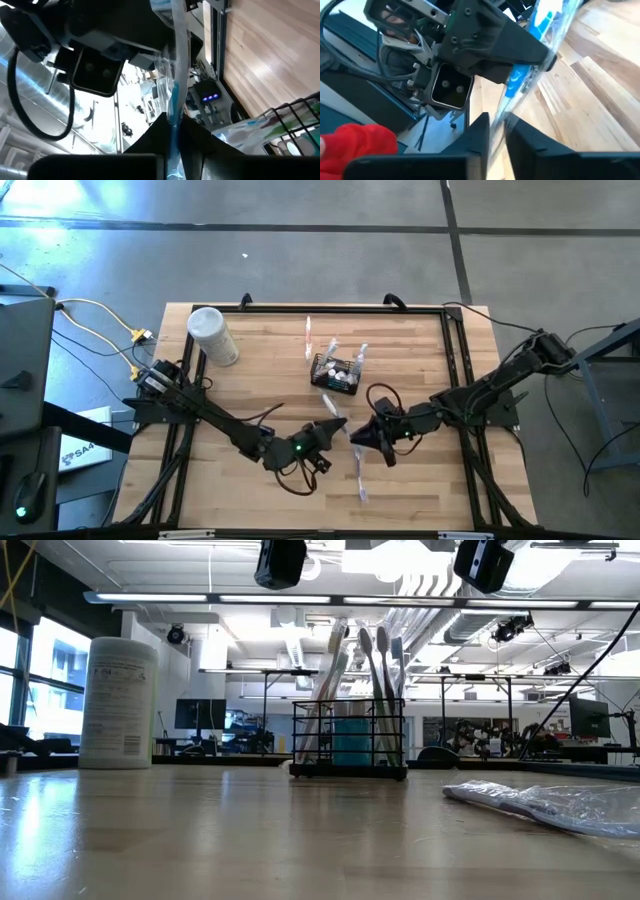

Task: Pick & Place toothbrushing station
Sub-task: Put the blue toothbrush into the mesh organizer

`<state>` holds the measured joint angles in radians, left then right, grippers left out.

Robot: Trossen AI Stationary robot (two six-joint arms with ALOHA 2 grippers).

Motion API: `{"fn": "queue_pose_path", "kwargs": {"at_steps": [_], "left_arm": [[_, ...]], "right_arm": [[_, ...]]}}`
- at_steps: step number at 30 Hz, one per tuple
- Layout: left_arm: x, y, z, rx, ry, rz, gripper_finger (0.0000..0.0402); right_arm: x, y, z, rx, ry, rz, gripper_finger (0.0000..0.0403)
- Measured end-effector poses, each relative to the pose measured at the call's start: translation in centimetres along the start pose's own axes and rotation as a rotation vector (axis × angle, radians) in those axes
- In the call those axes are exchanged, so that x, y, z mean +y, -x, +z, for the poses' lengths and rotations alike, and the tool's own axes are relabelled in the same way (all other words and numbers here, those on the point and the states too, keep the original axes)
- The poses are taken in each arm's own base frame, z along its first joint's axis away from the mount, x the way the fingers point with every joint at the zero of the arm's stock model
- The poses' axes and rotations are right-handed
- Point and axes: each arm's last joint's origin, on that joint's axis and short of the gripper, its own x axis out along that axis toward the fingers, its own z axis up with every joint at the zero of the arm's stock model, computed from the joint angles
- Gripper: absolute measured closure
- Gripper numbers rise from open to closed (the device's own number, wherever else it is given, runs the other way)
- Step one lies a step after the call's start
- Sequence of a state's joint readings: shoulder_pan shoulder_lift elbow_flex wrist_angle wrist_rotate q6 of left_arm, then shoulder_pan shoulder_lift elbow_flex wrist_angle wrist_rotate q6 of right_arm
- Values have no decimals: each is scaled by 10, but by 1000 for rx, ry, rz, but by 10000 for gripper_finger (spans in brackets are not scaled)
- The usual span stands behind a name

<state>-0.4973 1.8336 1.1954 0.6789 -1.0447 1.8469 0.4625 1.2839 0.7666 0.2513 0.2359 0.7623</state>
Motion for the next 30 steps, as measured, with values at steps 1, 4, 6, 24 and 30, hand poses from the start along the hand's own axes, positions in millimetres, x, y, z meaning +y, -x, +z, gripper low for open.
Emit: {"fn": "queue_pose_path", "kwargs": {"at_steps": [1,4,6,24,30], "left_arm": [[0,0,0,0,-1,-1,384],[0,0,0,12,21,-4,387],[0,0,0,16,33,-5,387],[72,47,-103,-94,734,-162,387],[72,40,-178,-262,1213,-416,387]], "right_arm": [[0,0,0,-1,14,1,342],[2,1,2,-9,58,19,304],[3,3,3,-14,77,26,274],[11,39,21,-4,205,105,150],[7,37,19,-5,226,41,151]]}}
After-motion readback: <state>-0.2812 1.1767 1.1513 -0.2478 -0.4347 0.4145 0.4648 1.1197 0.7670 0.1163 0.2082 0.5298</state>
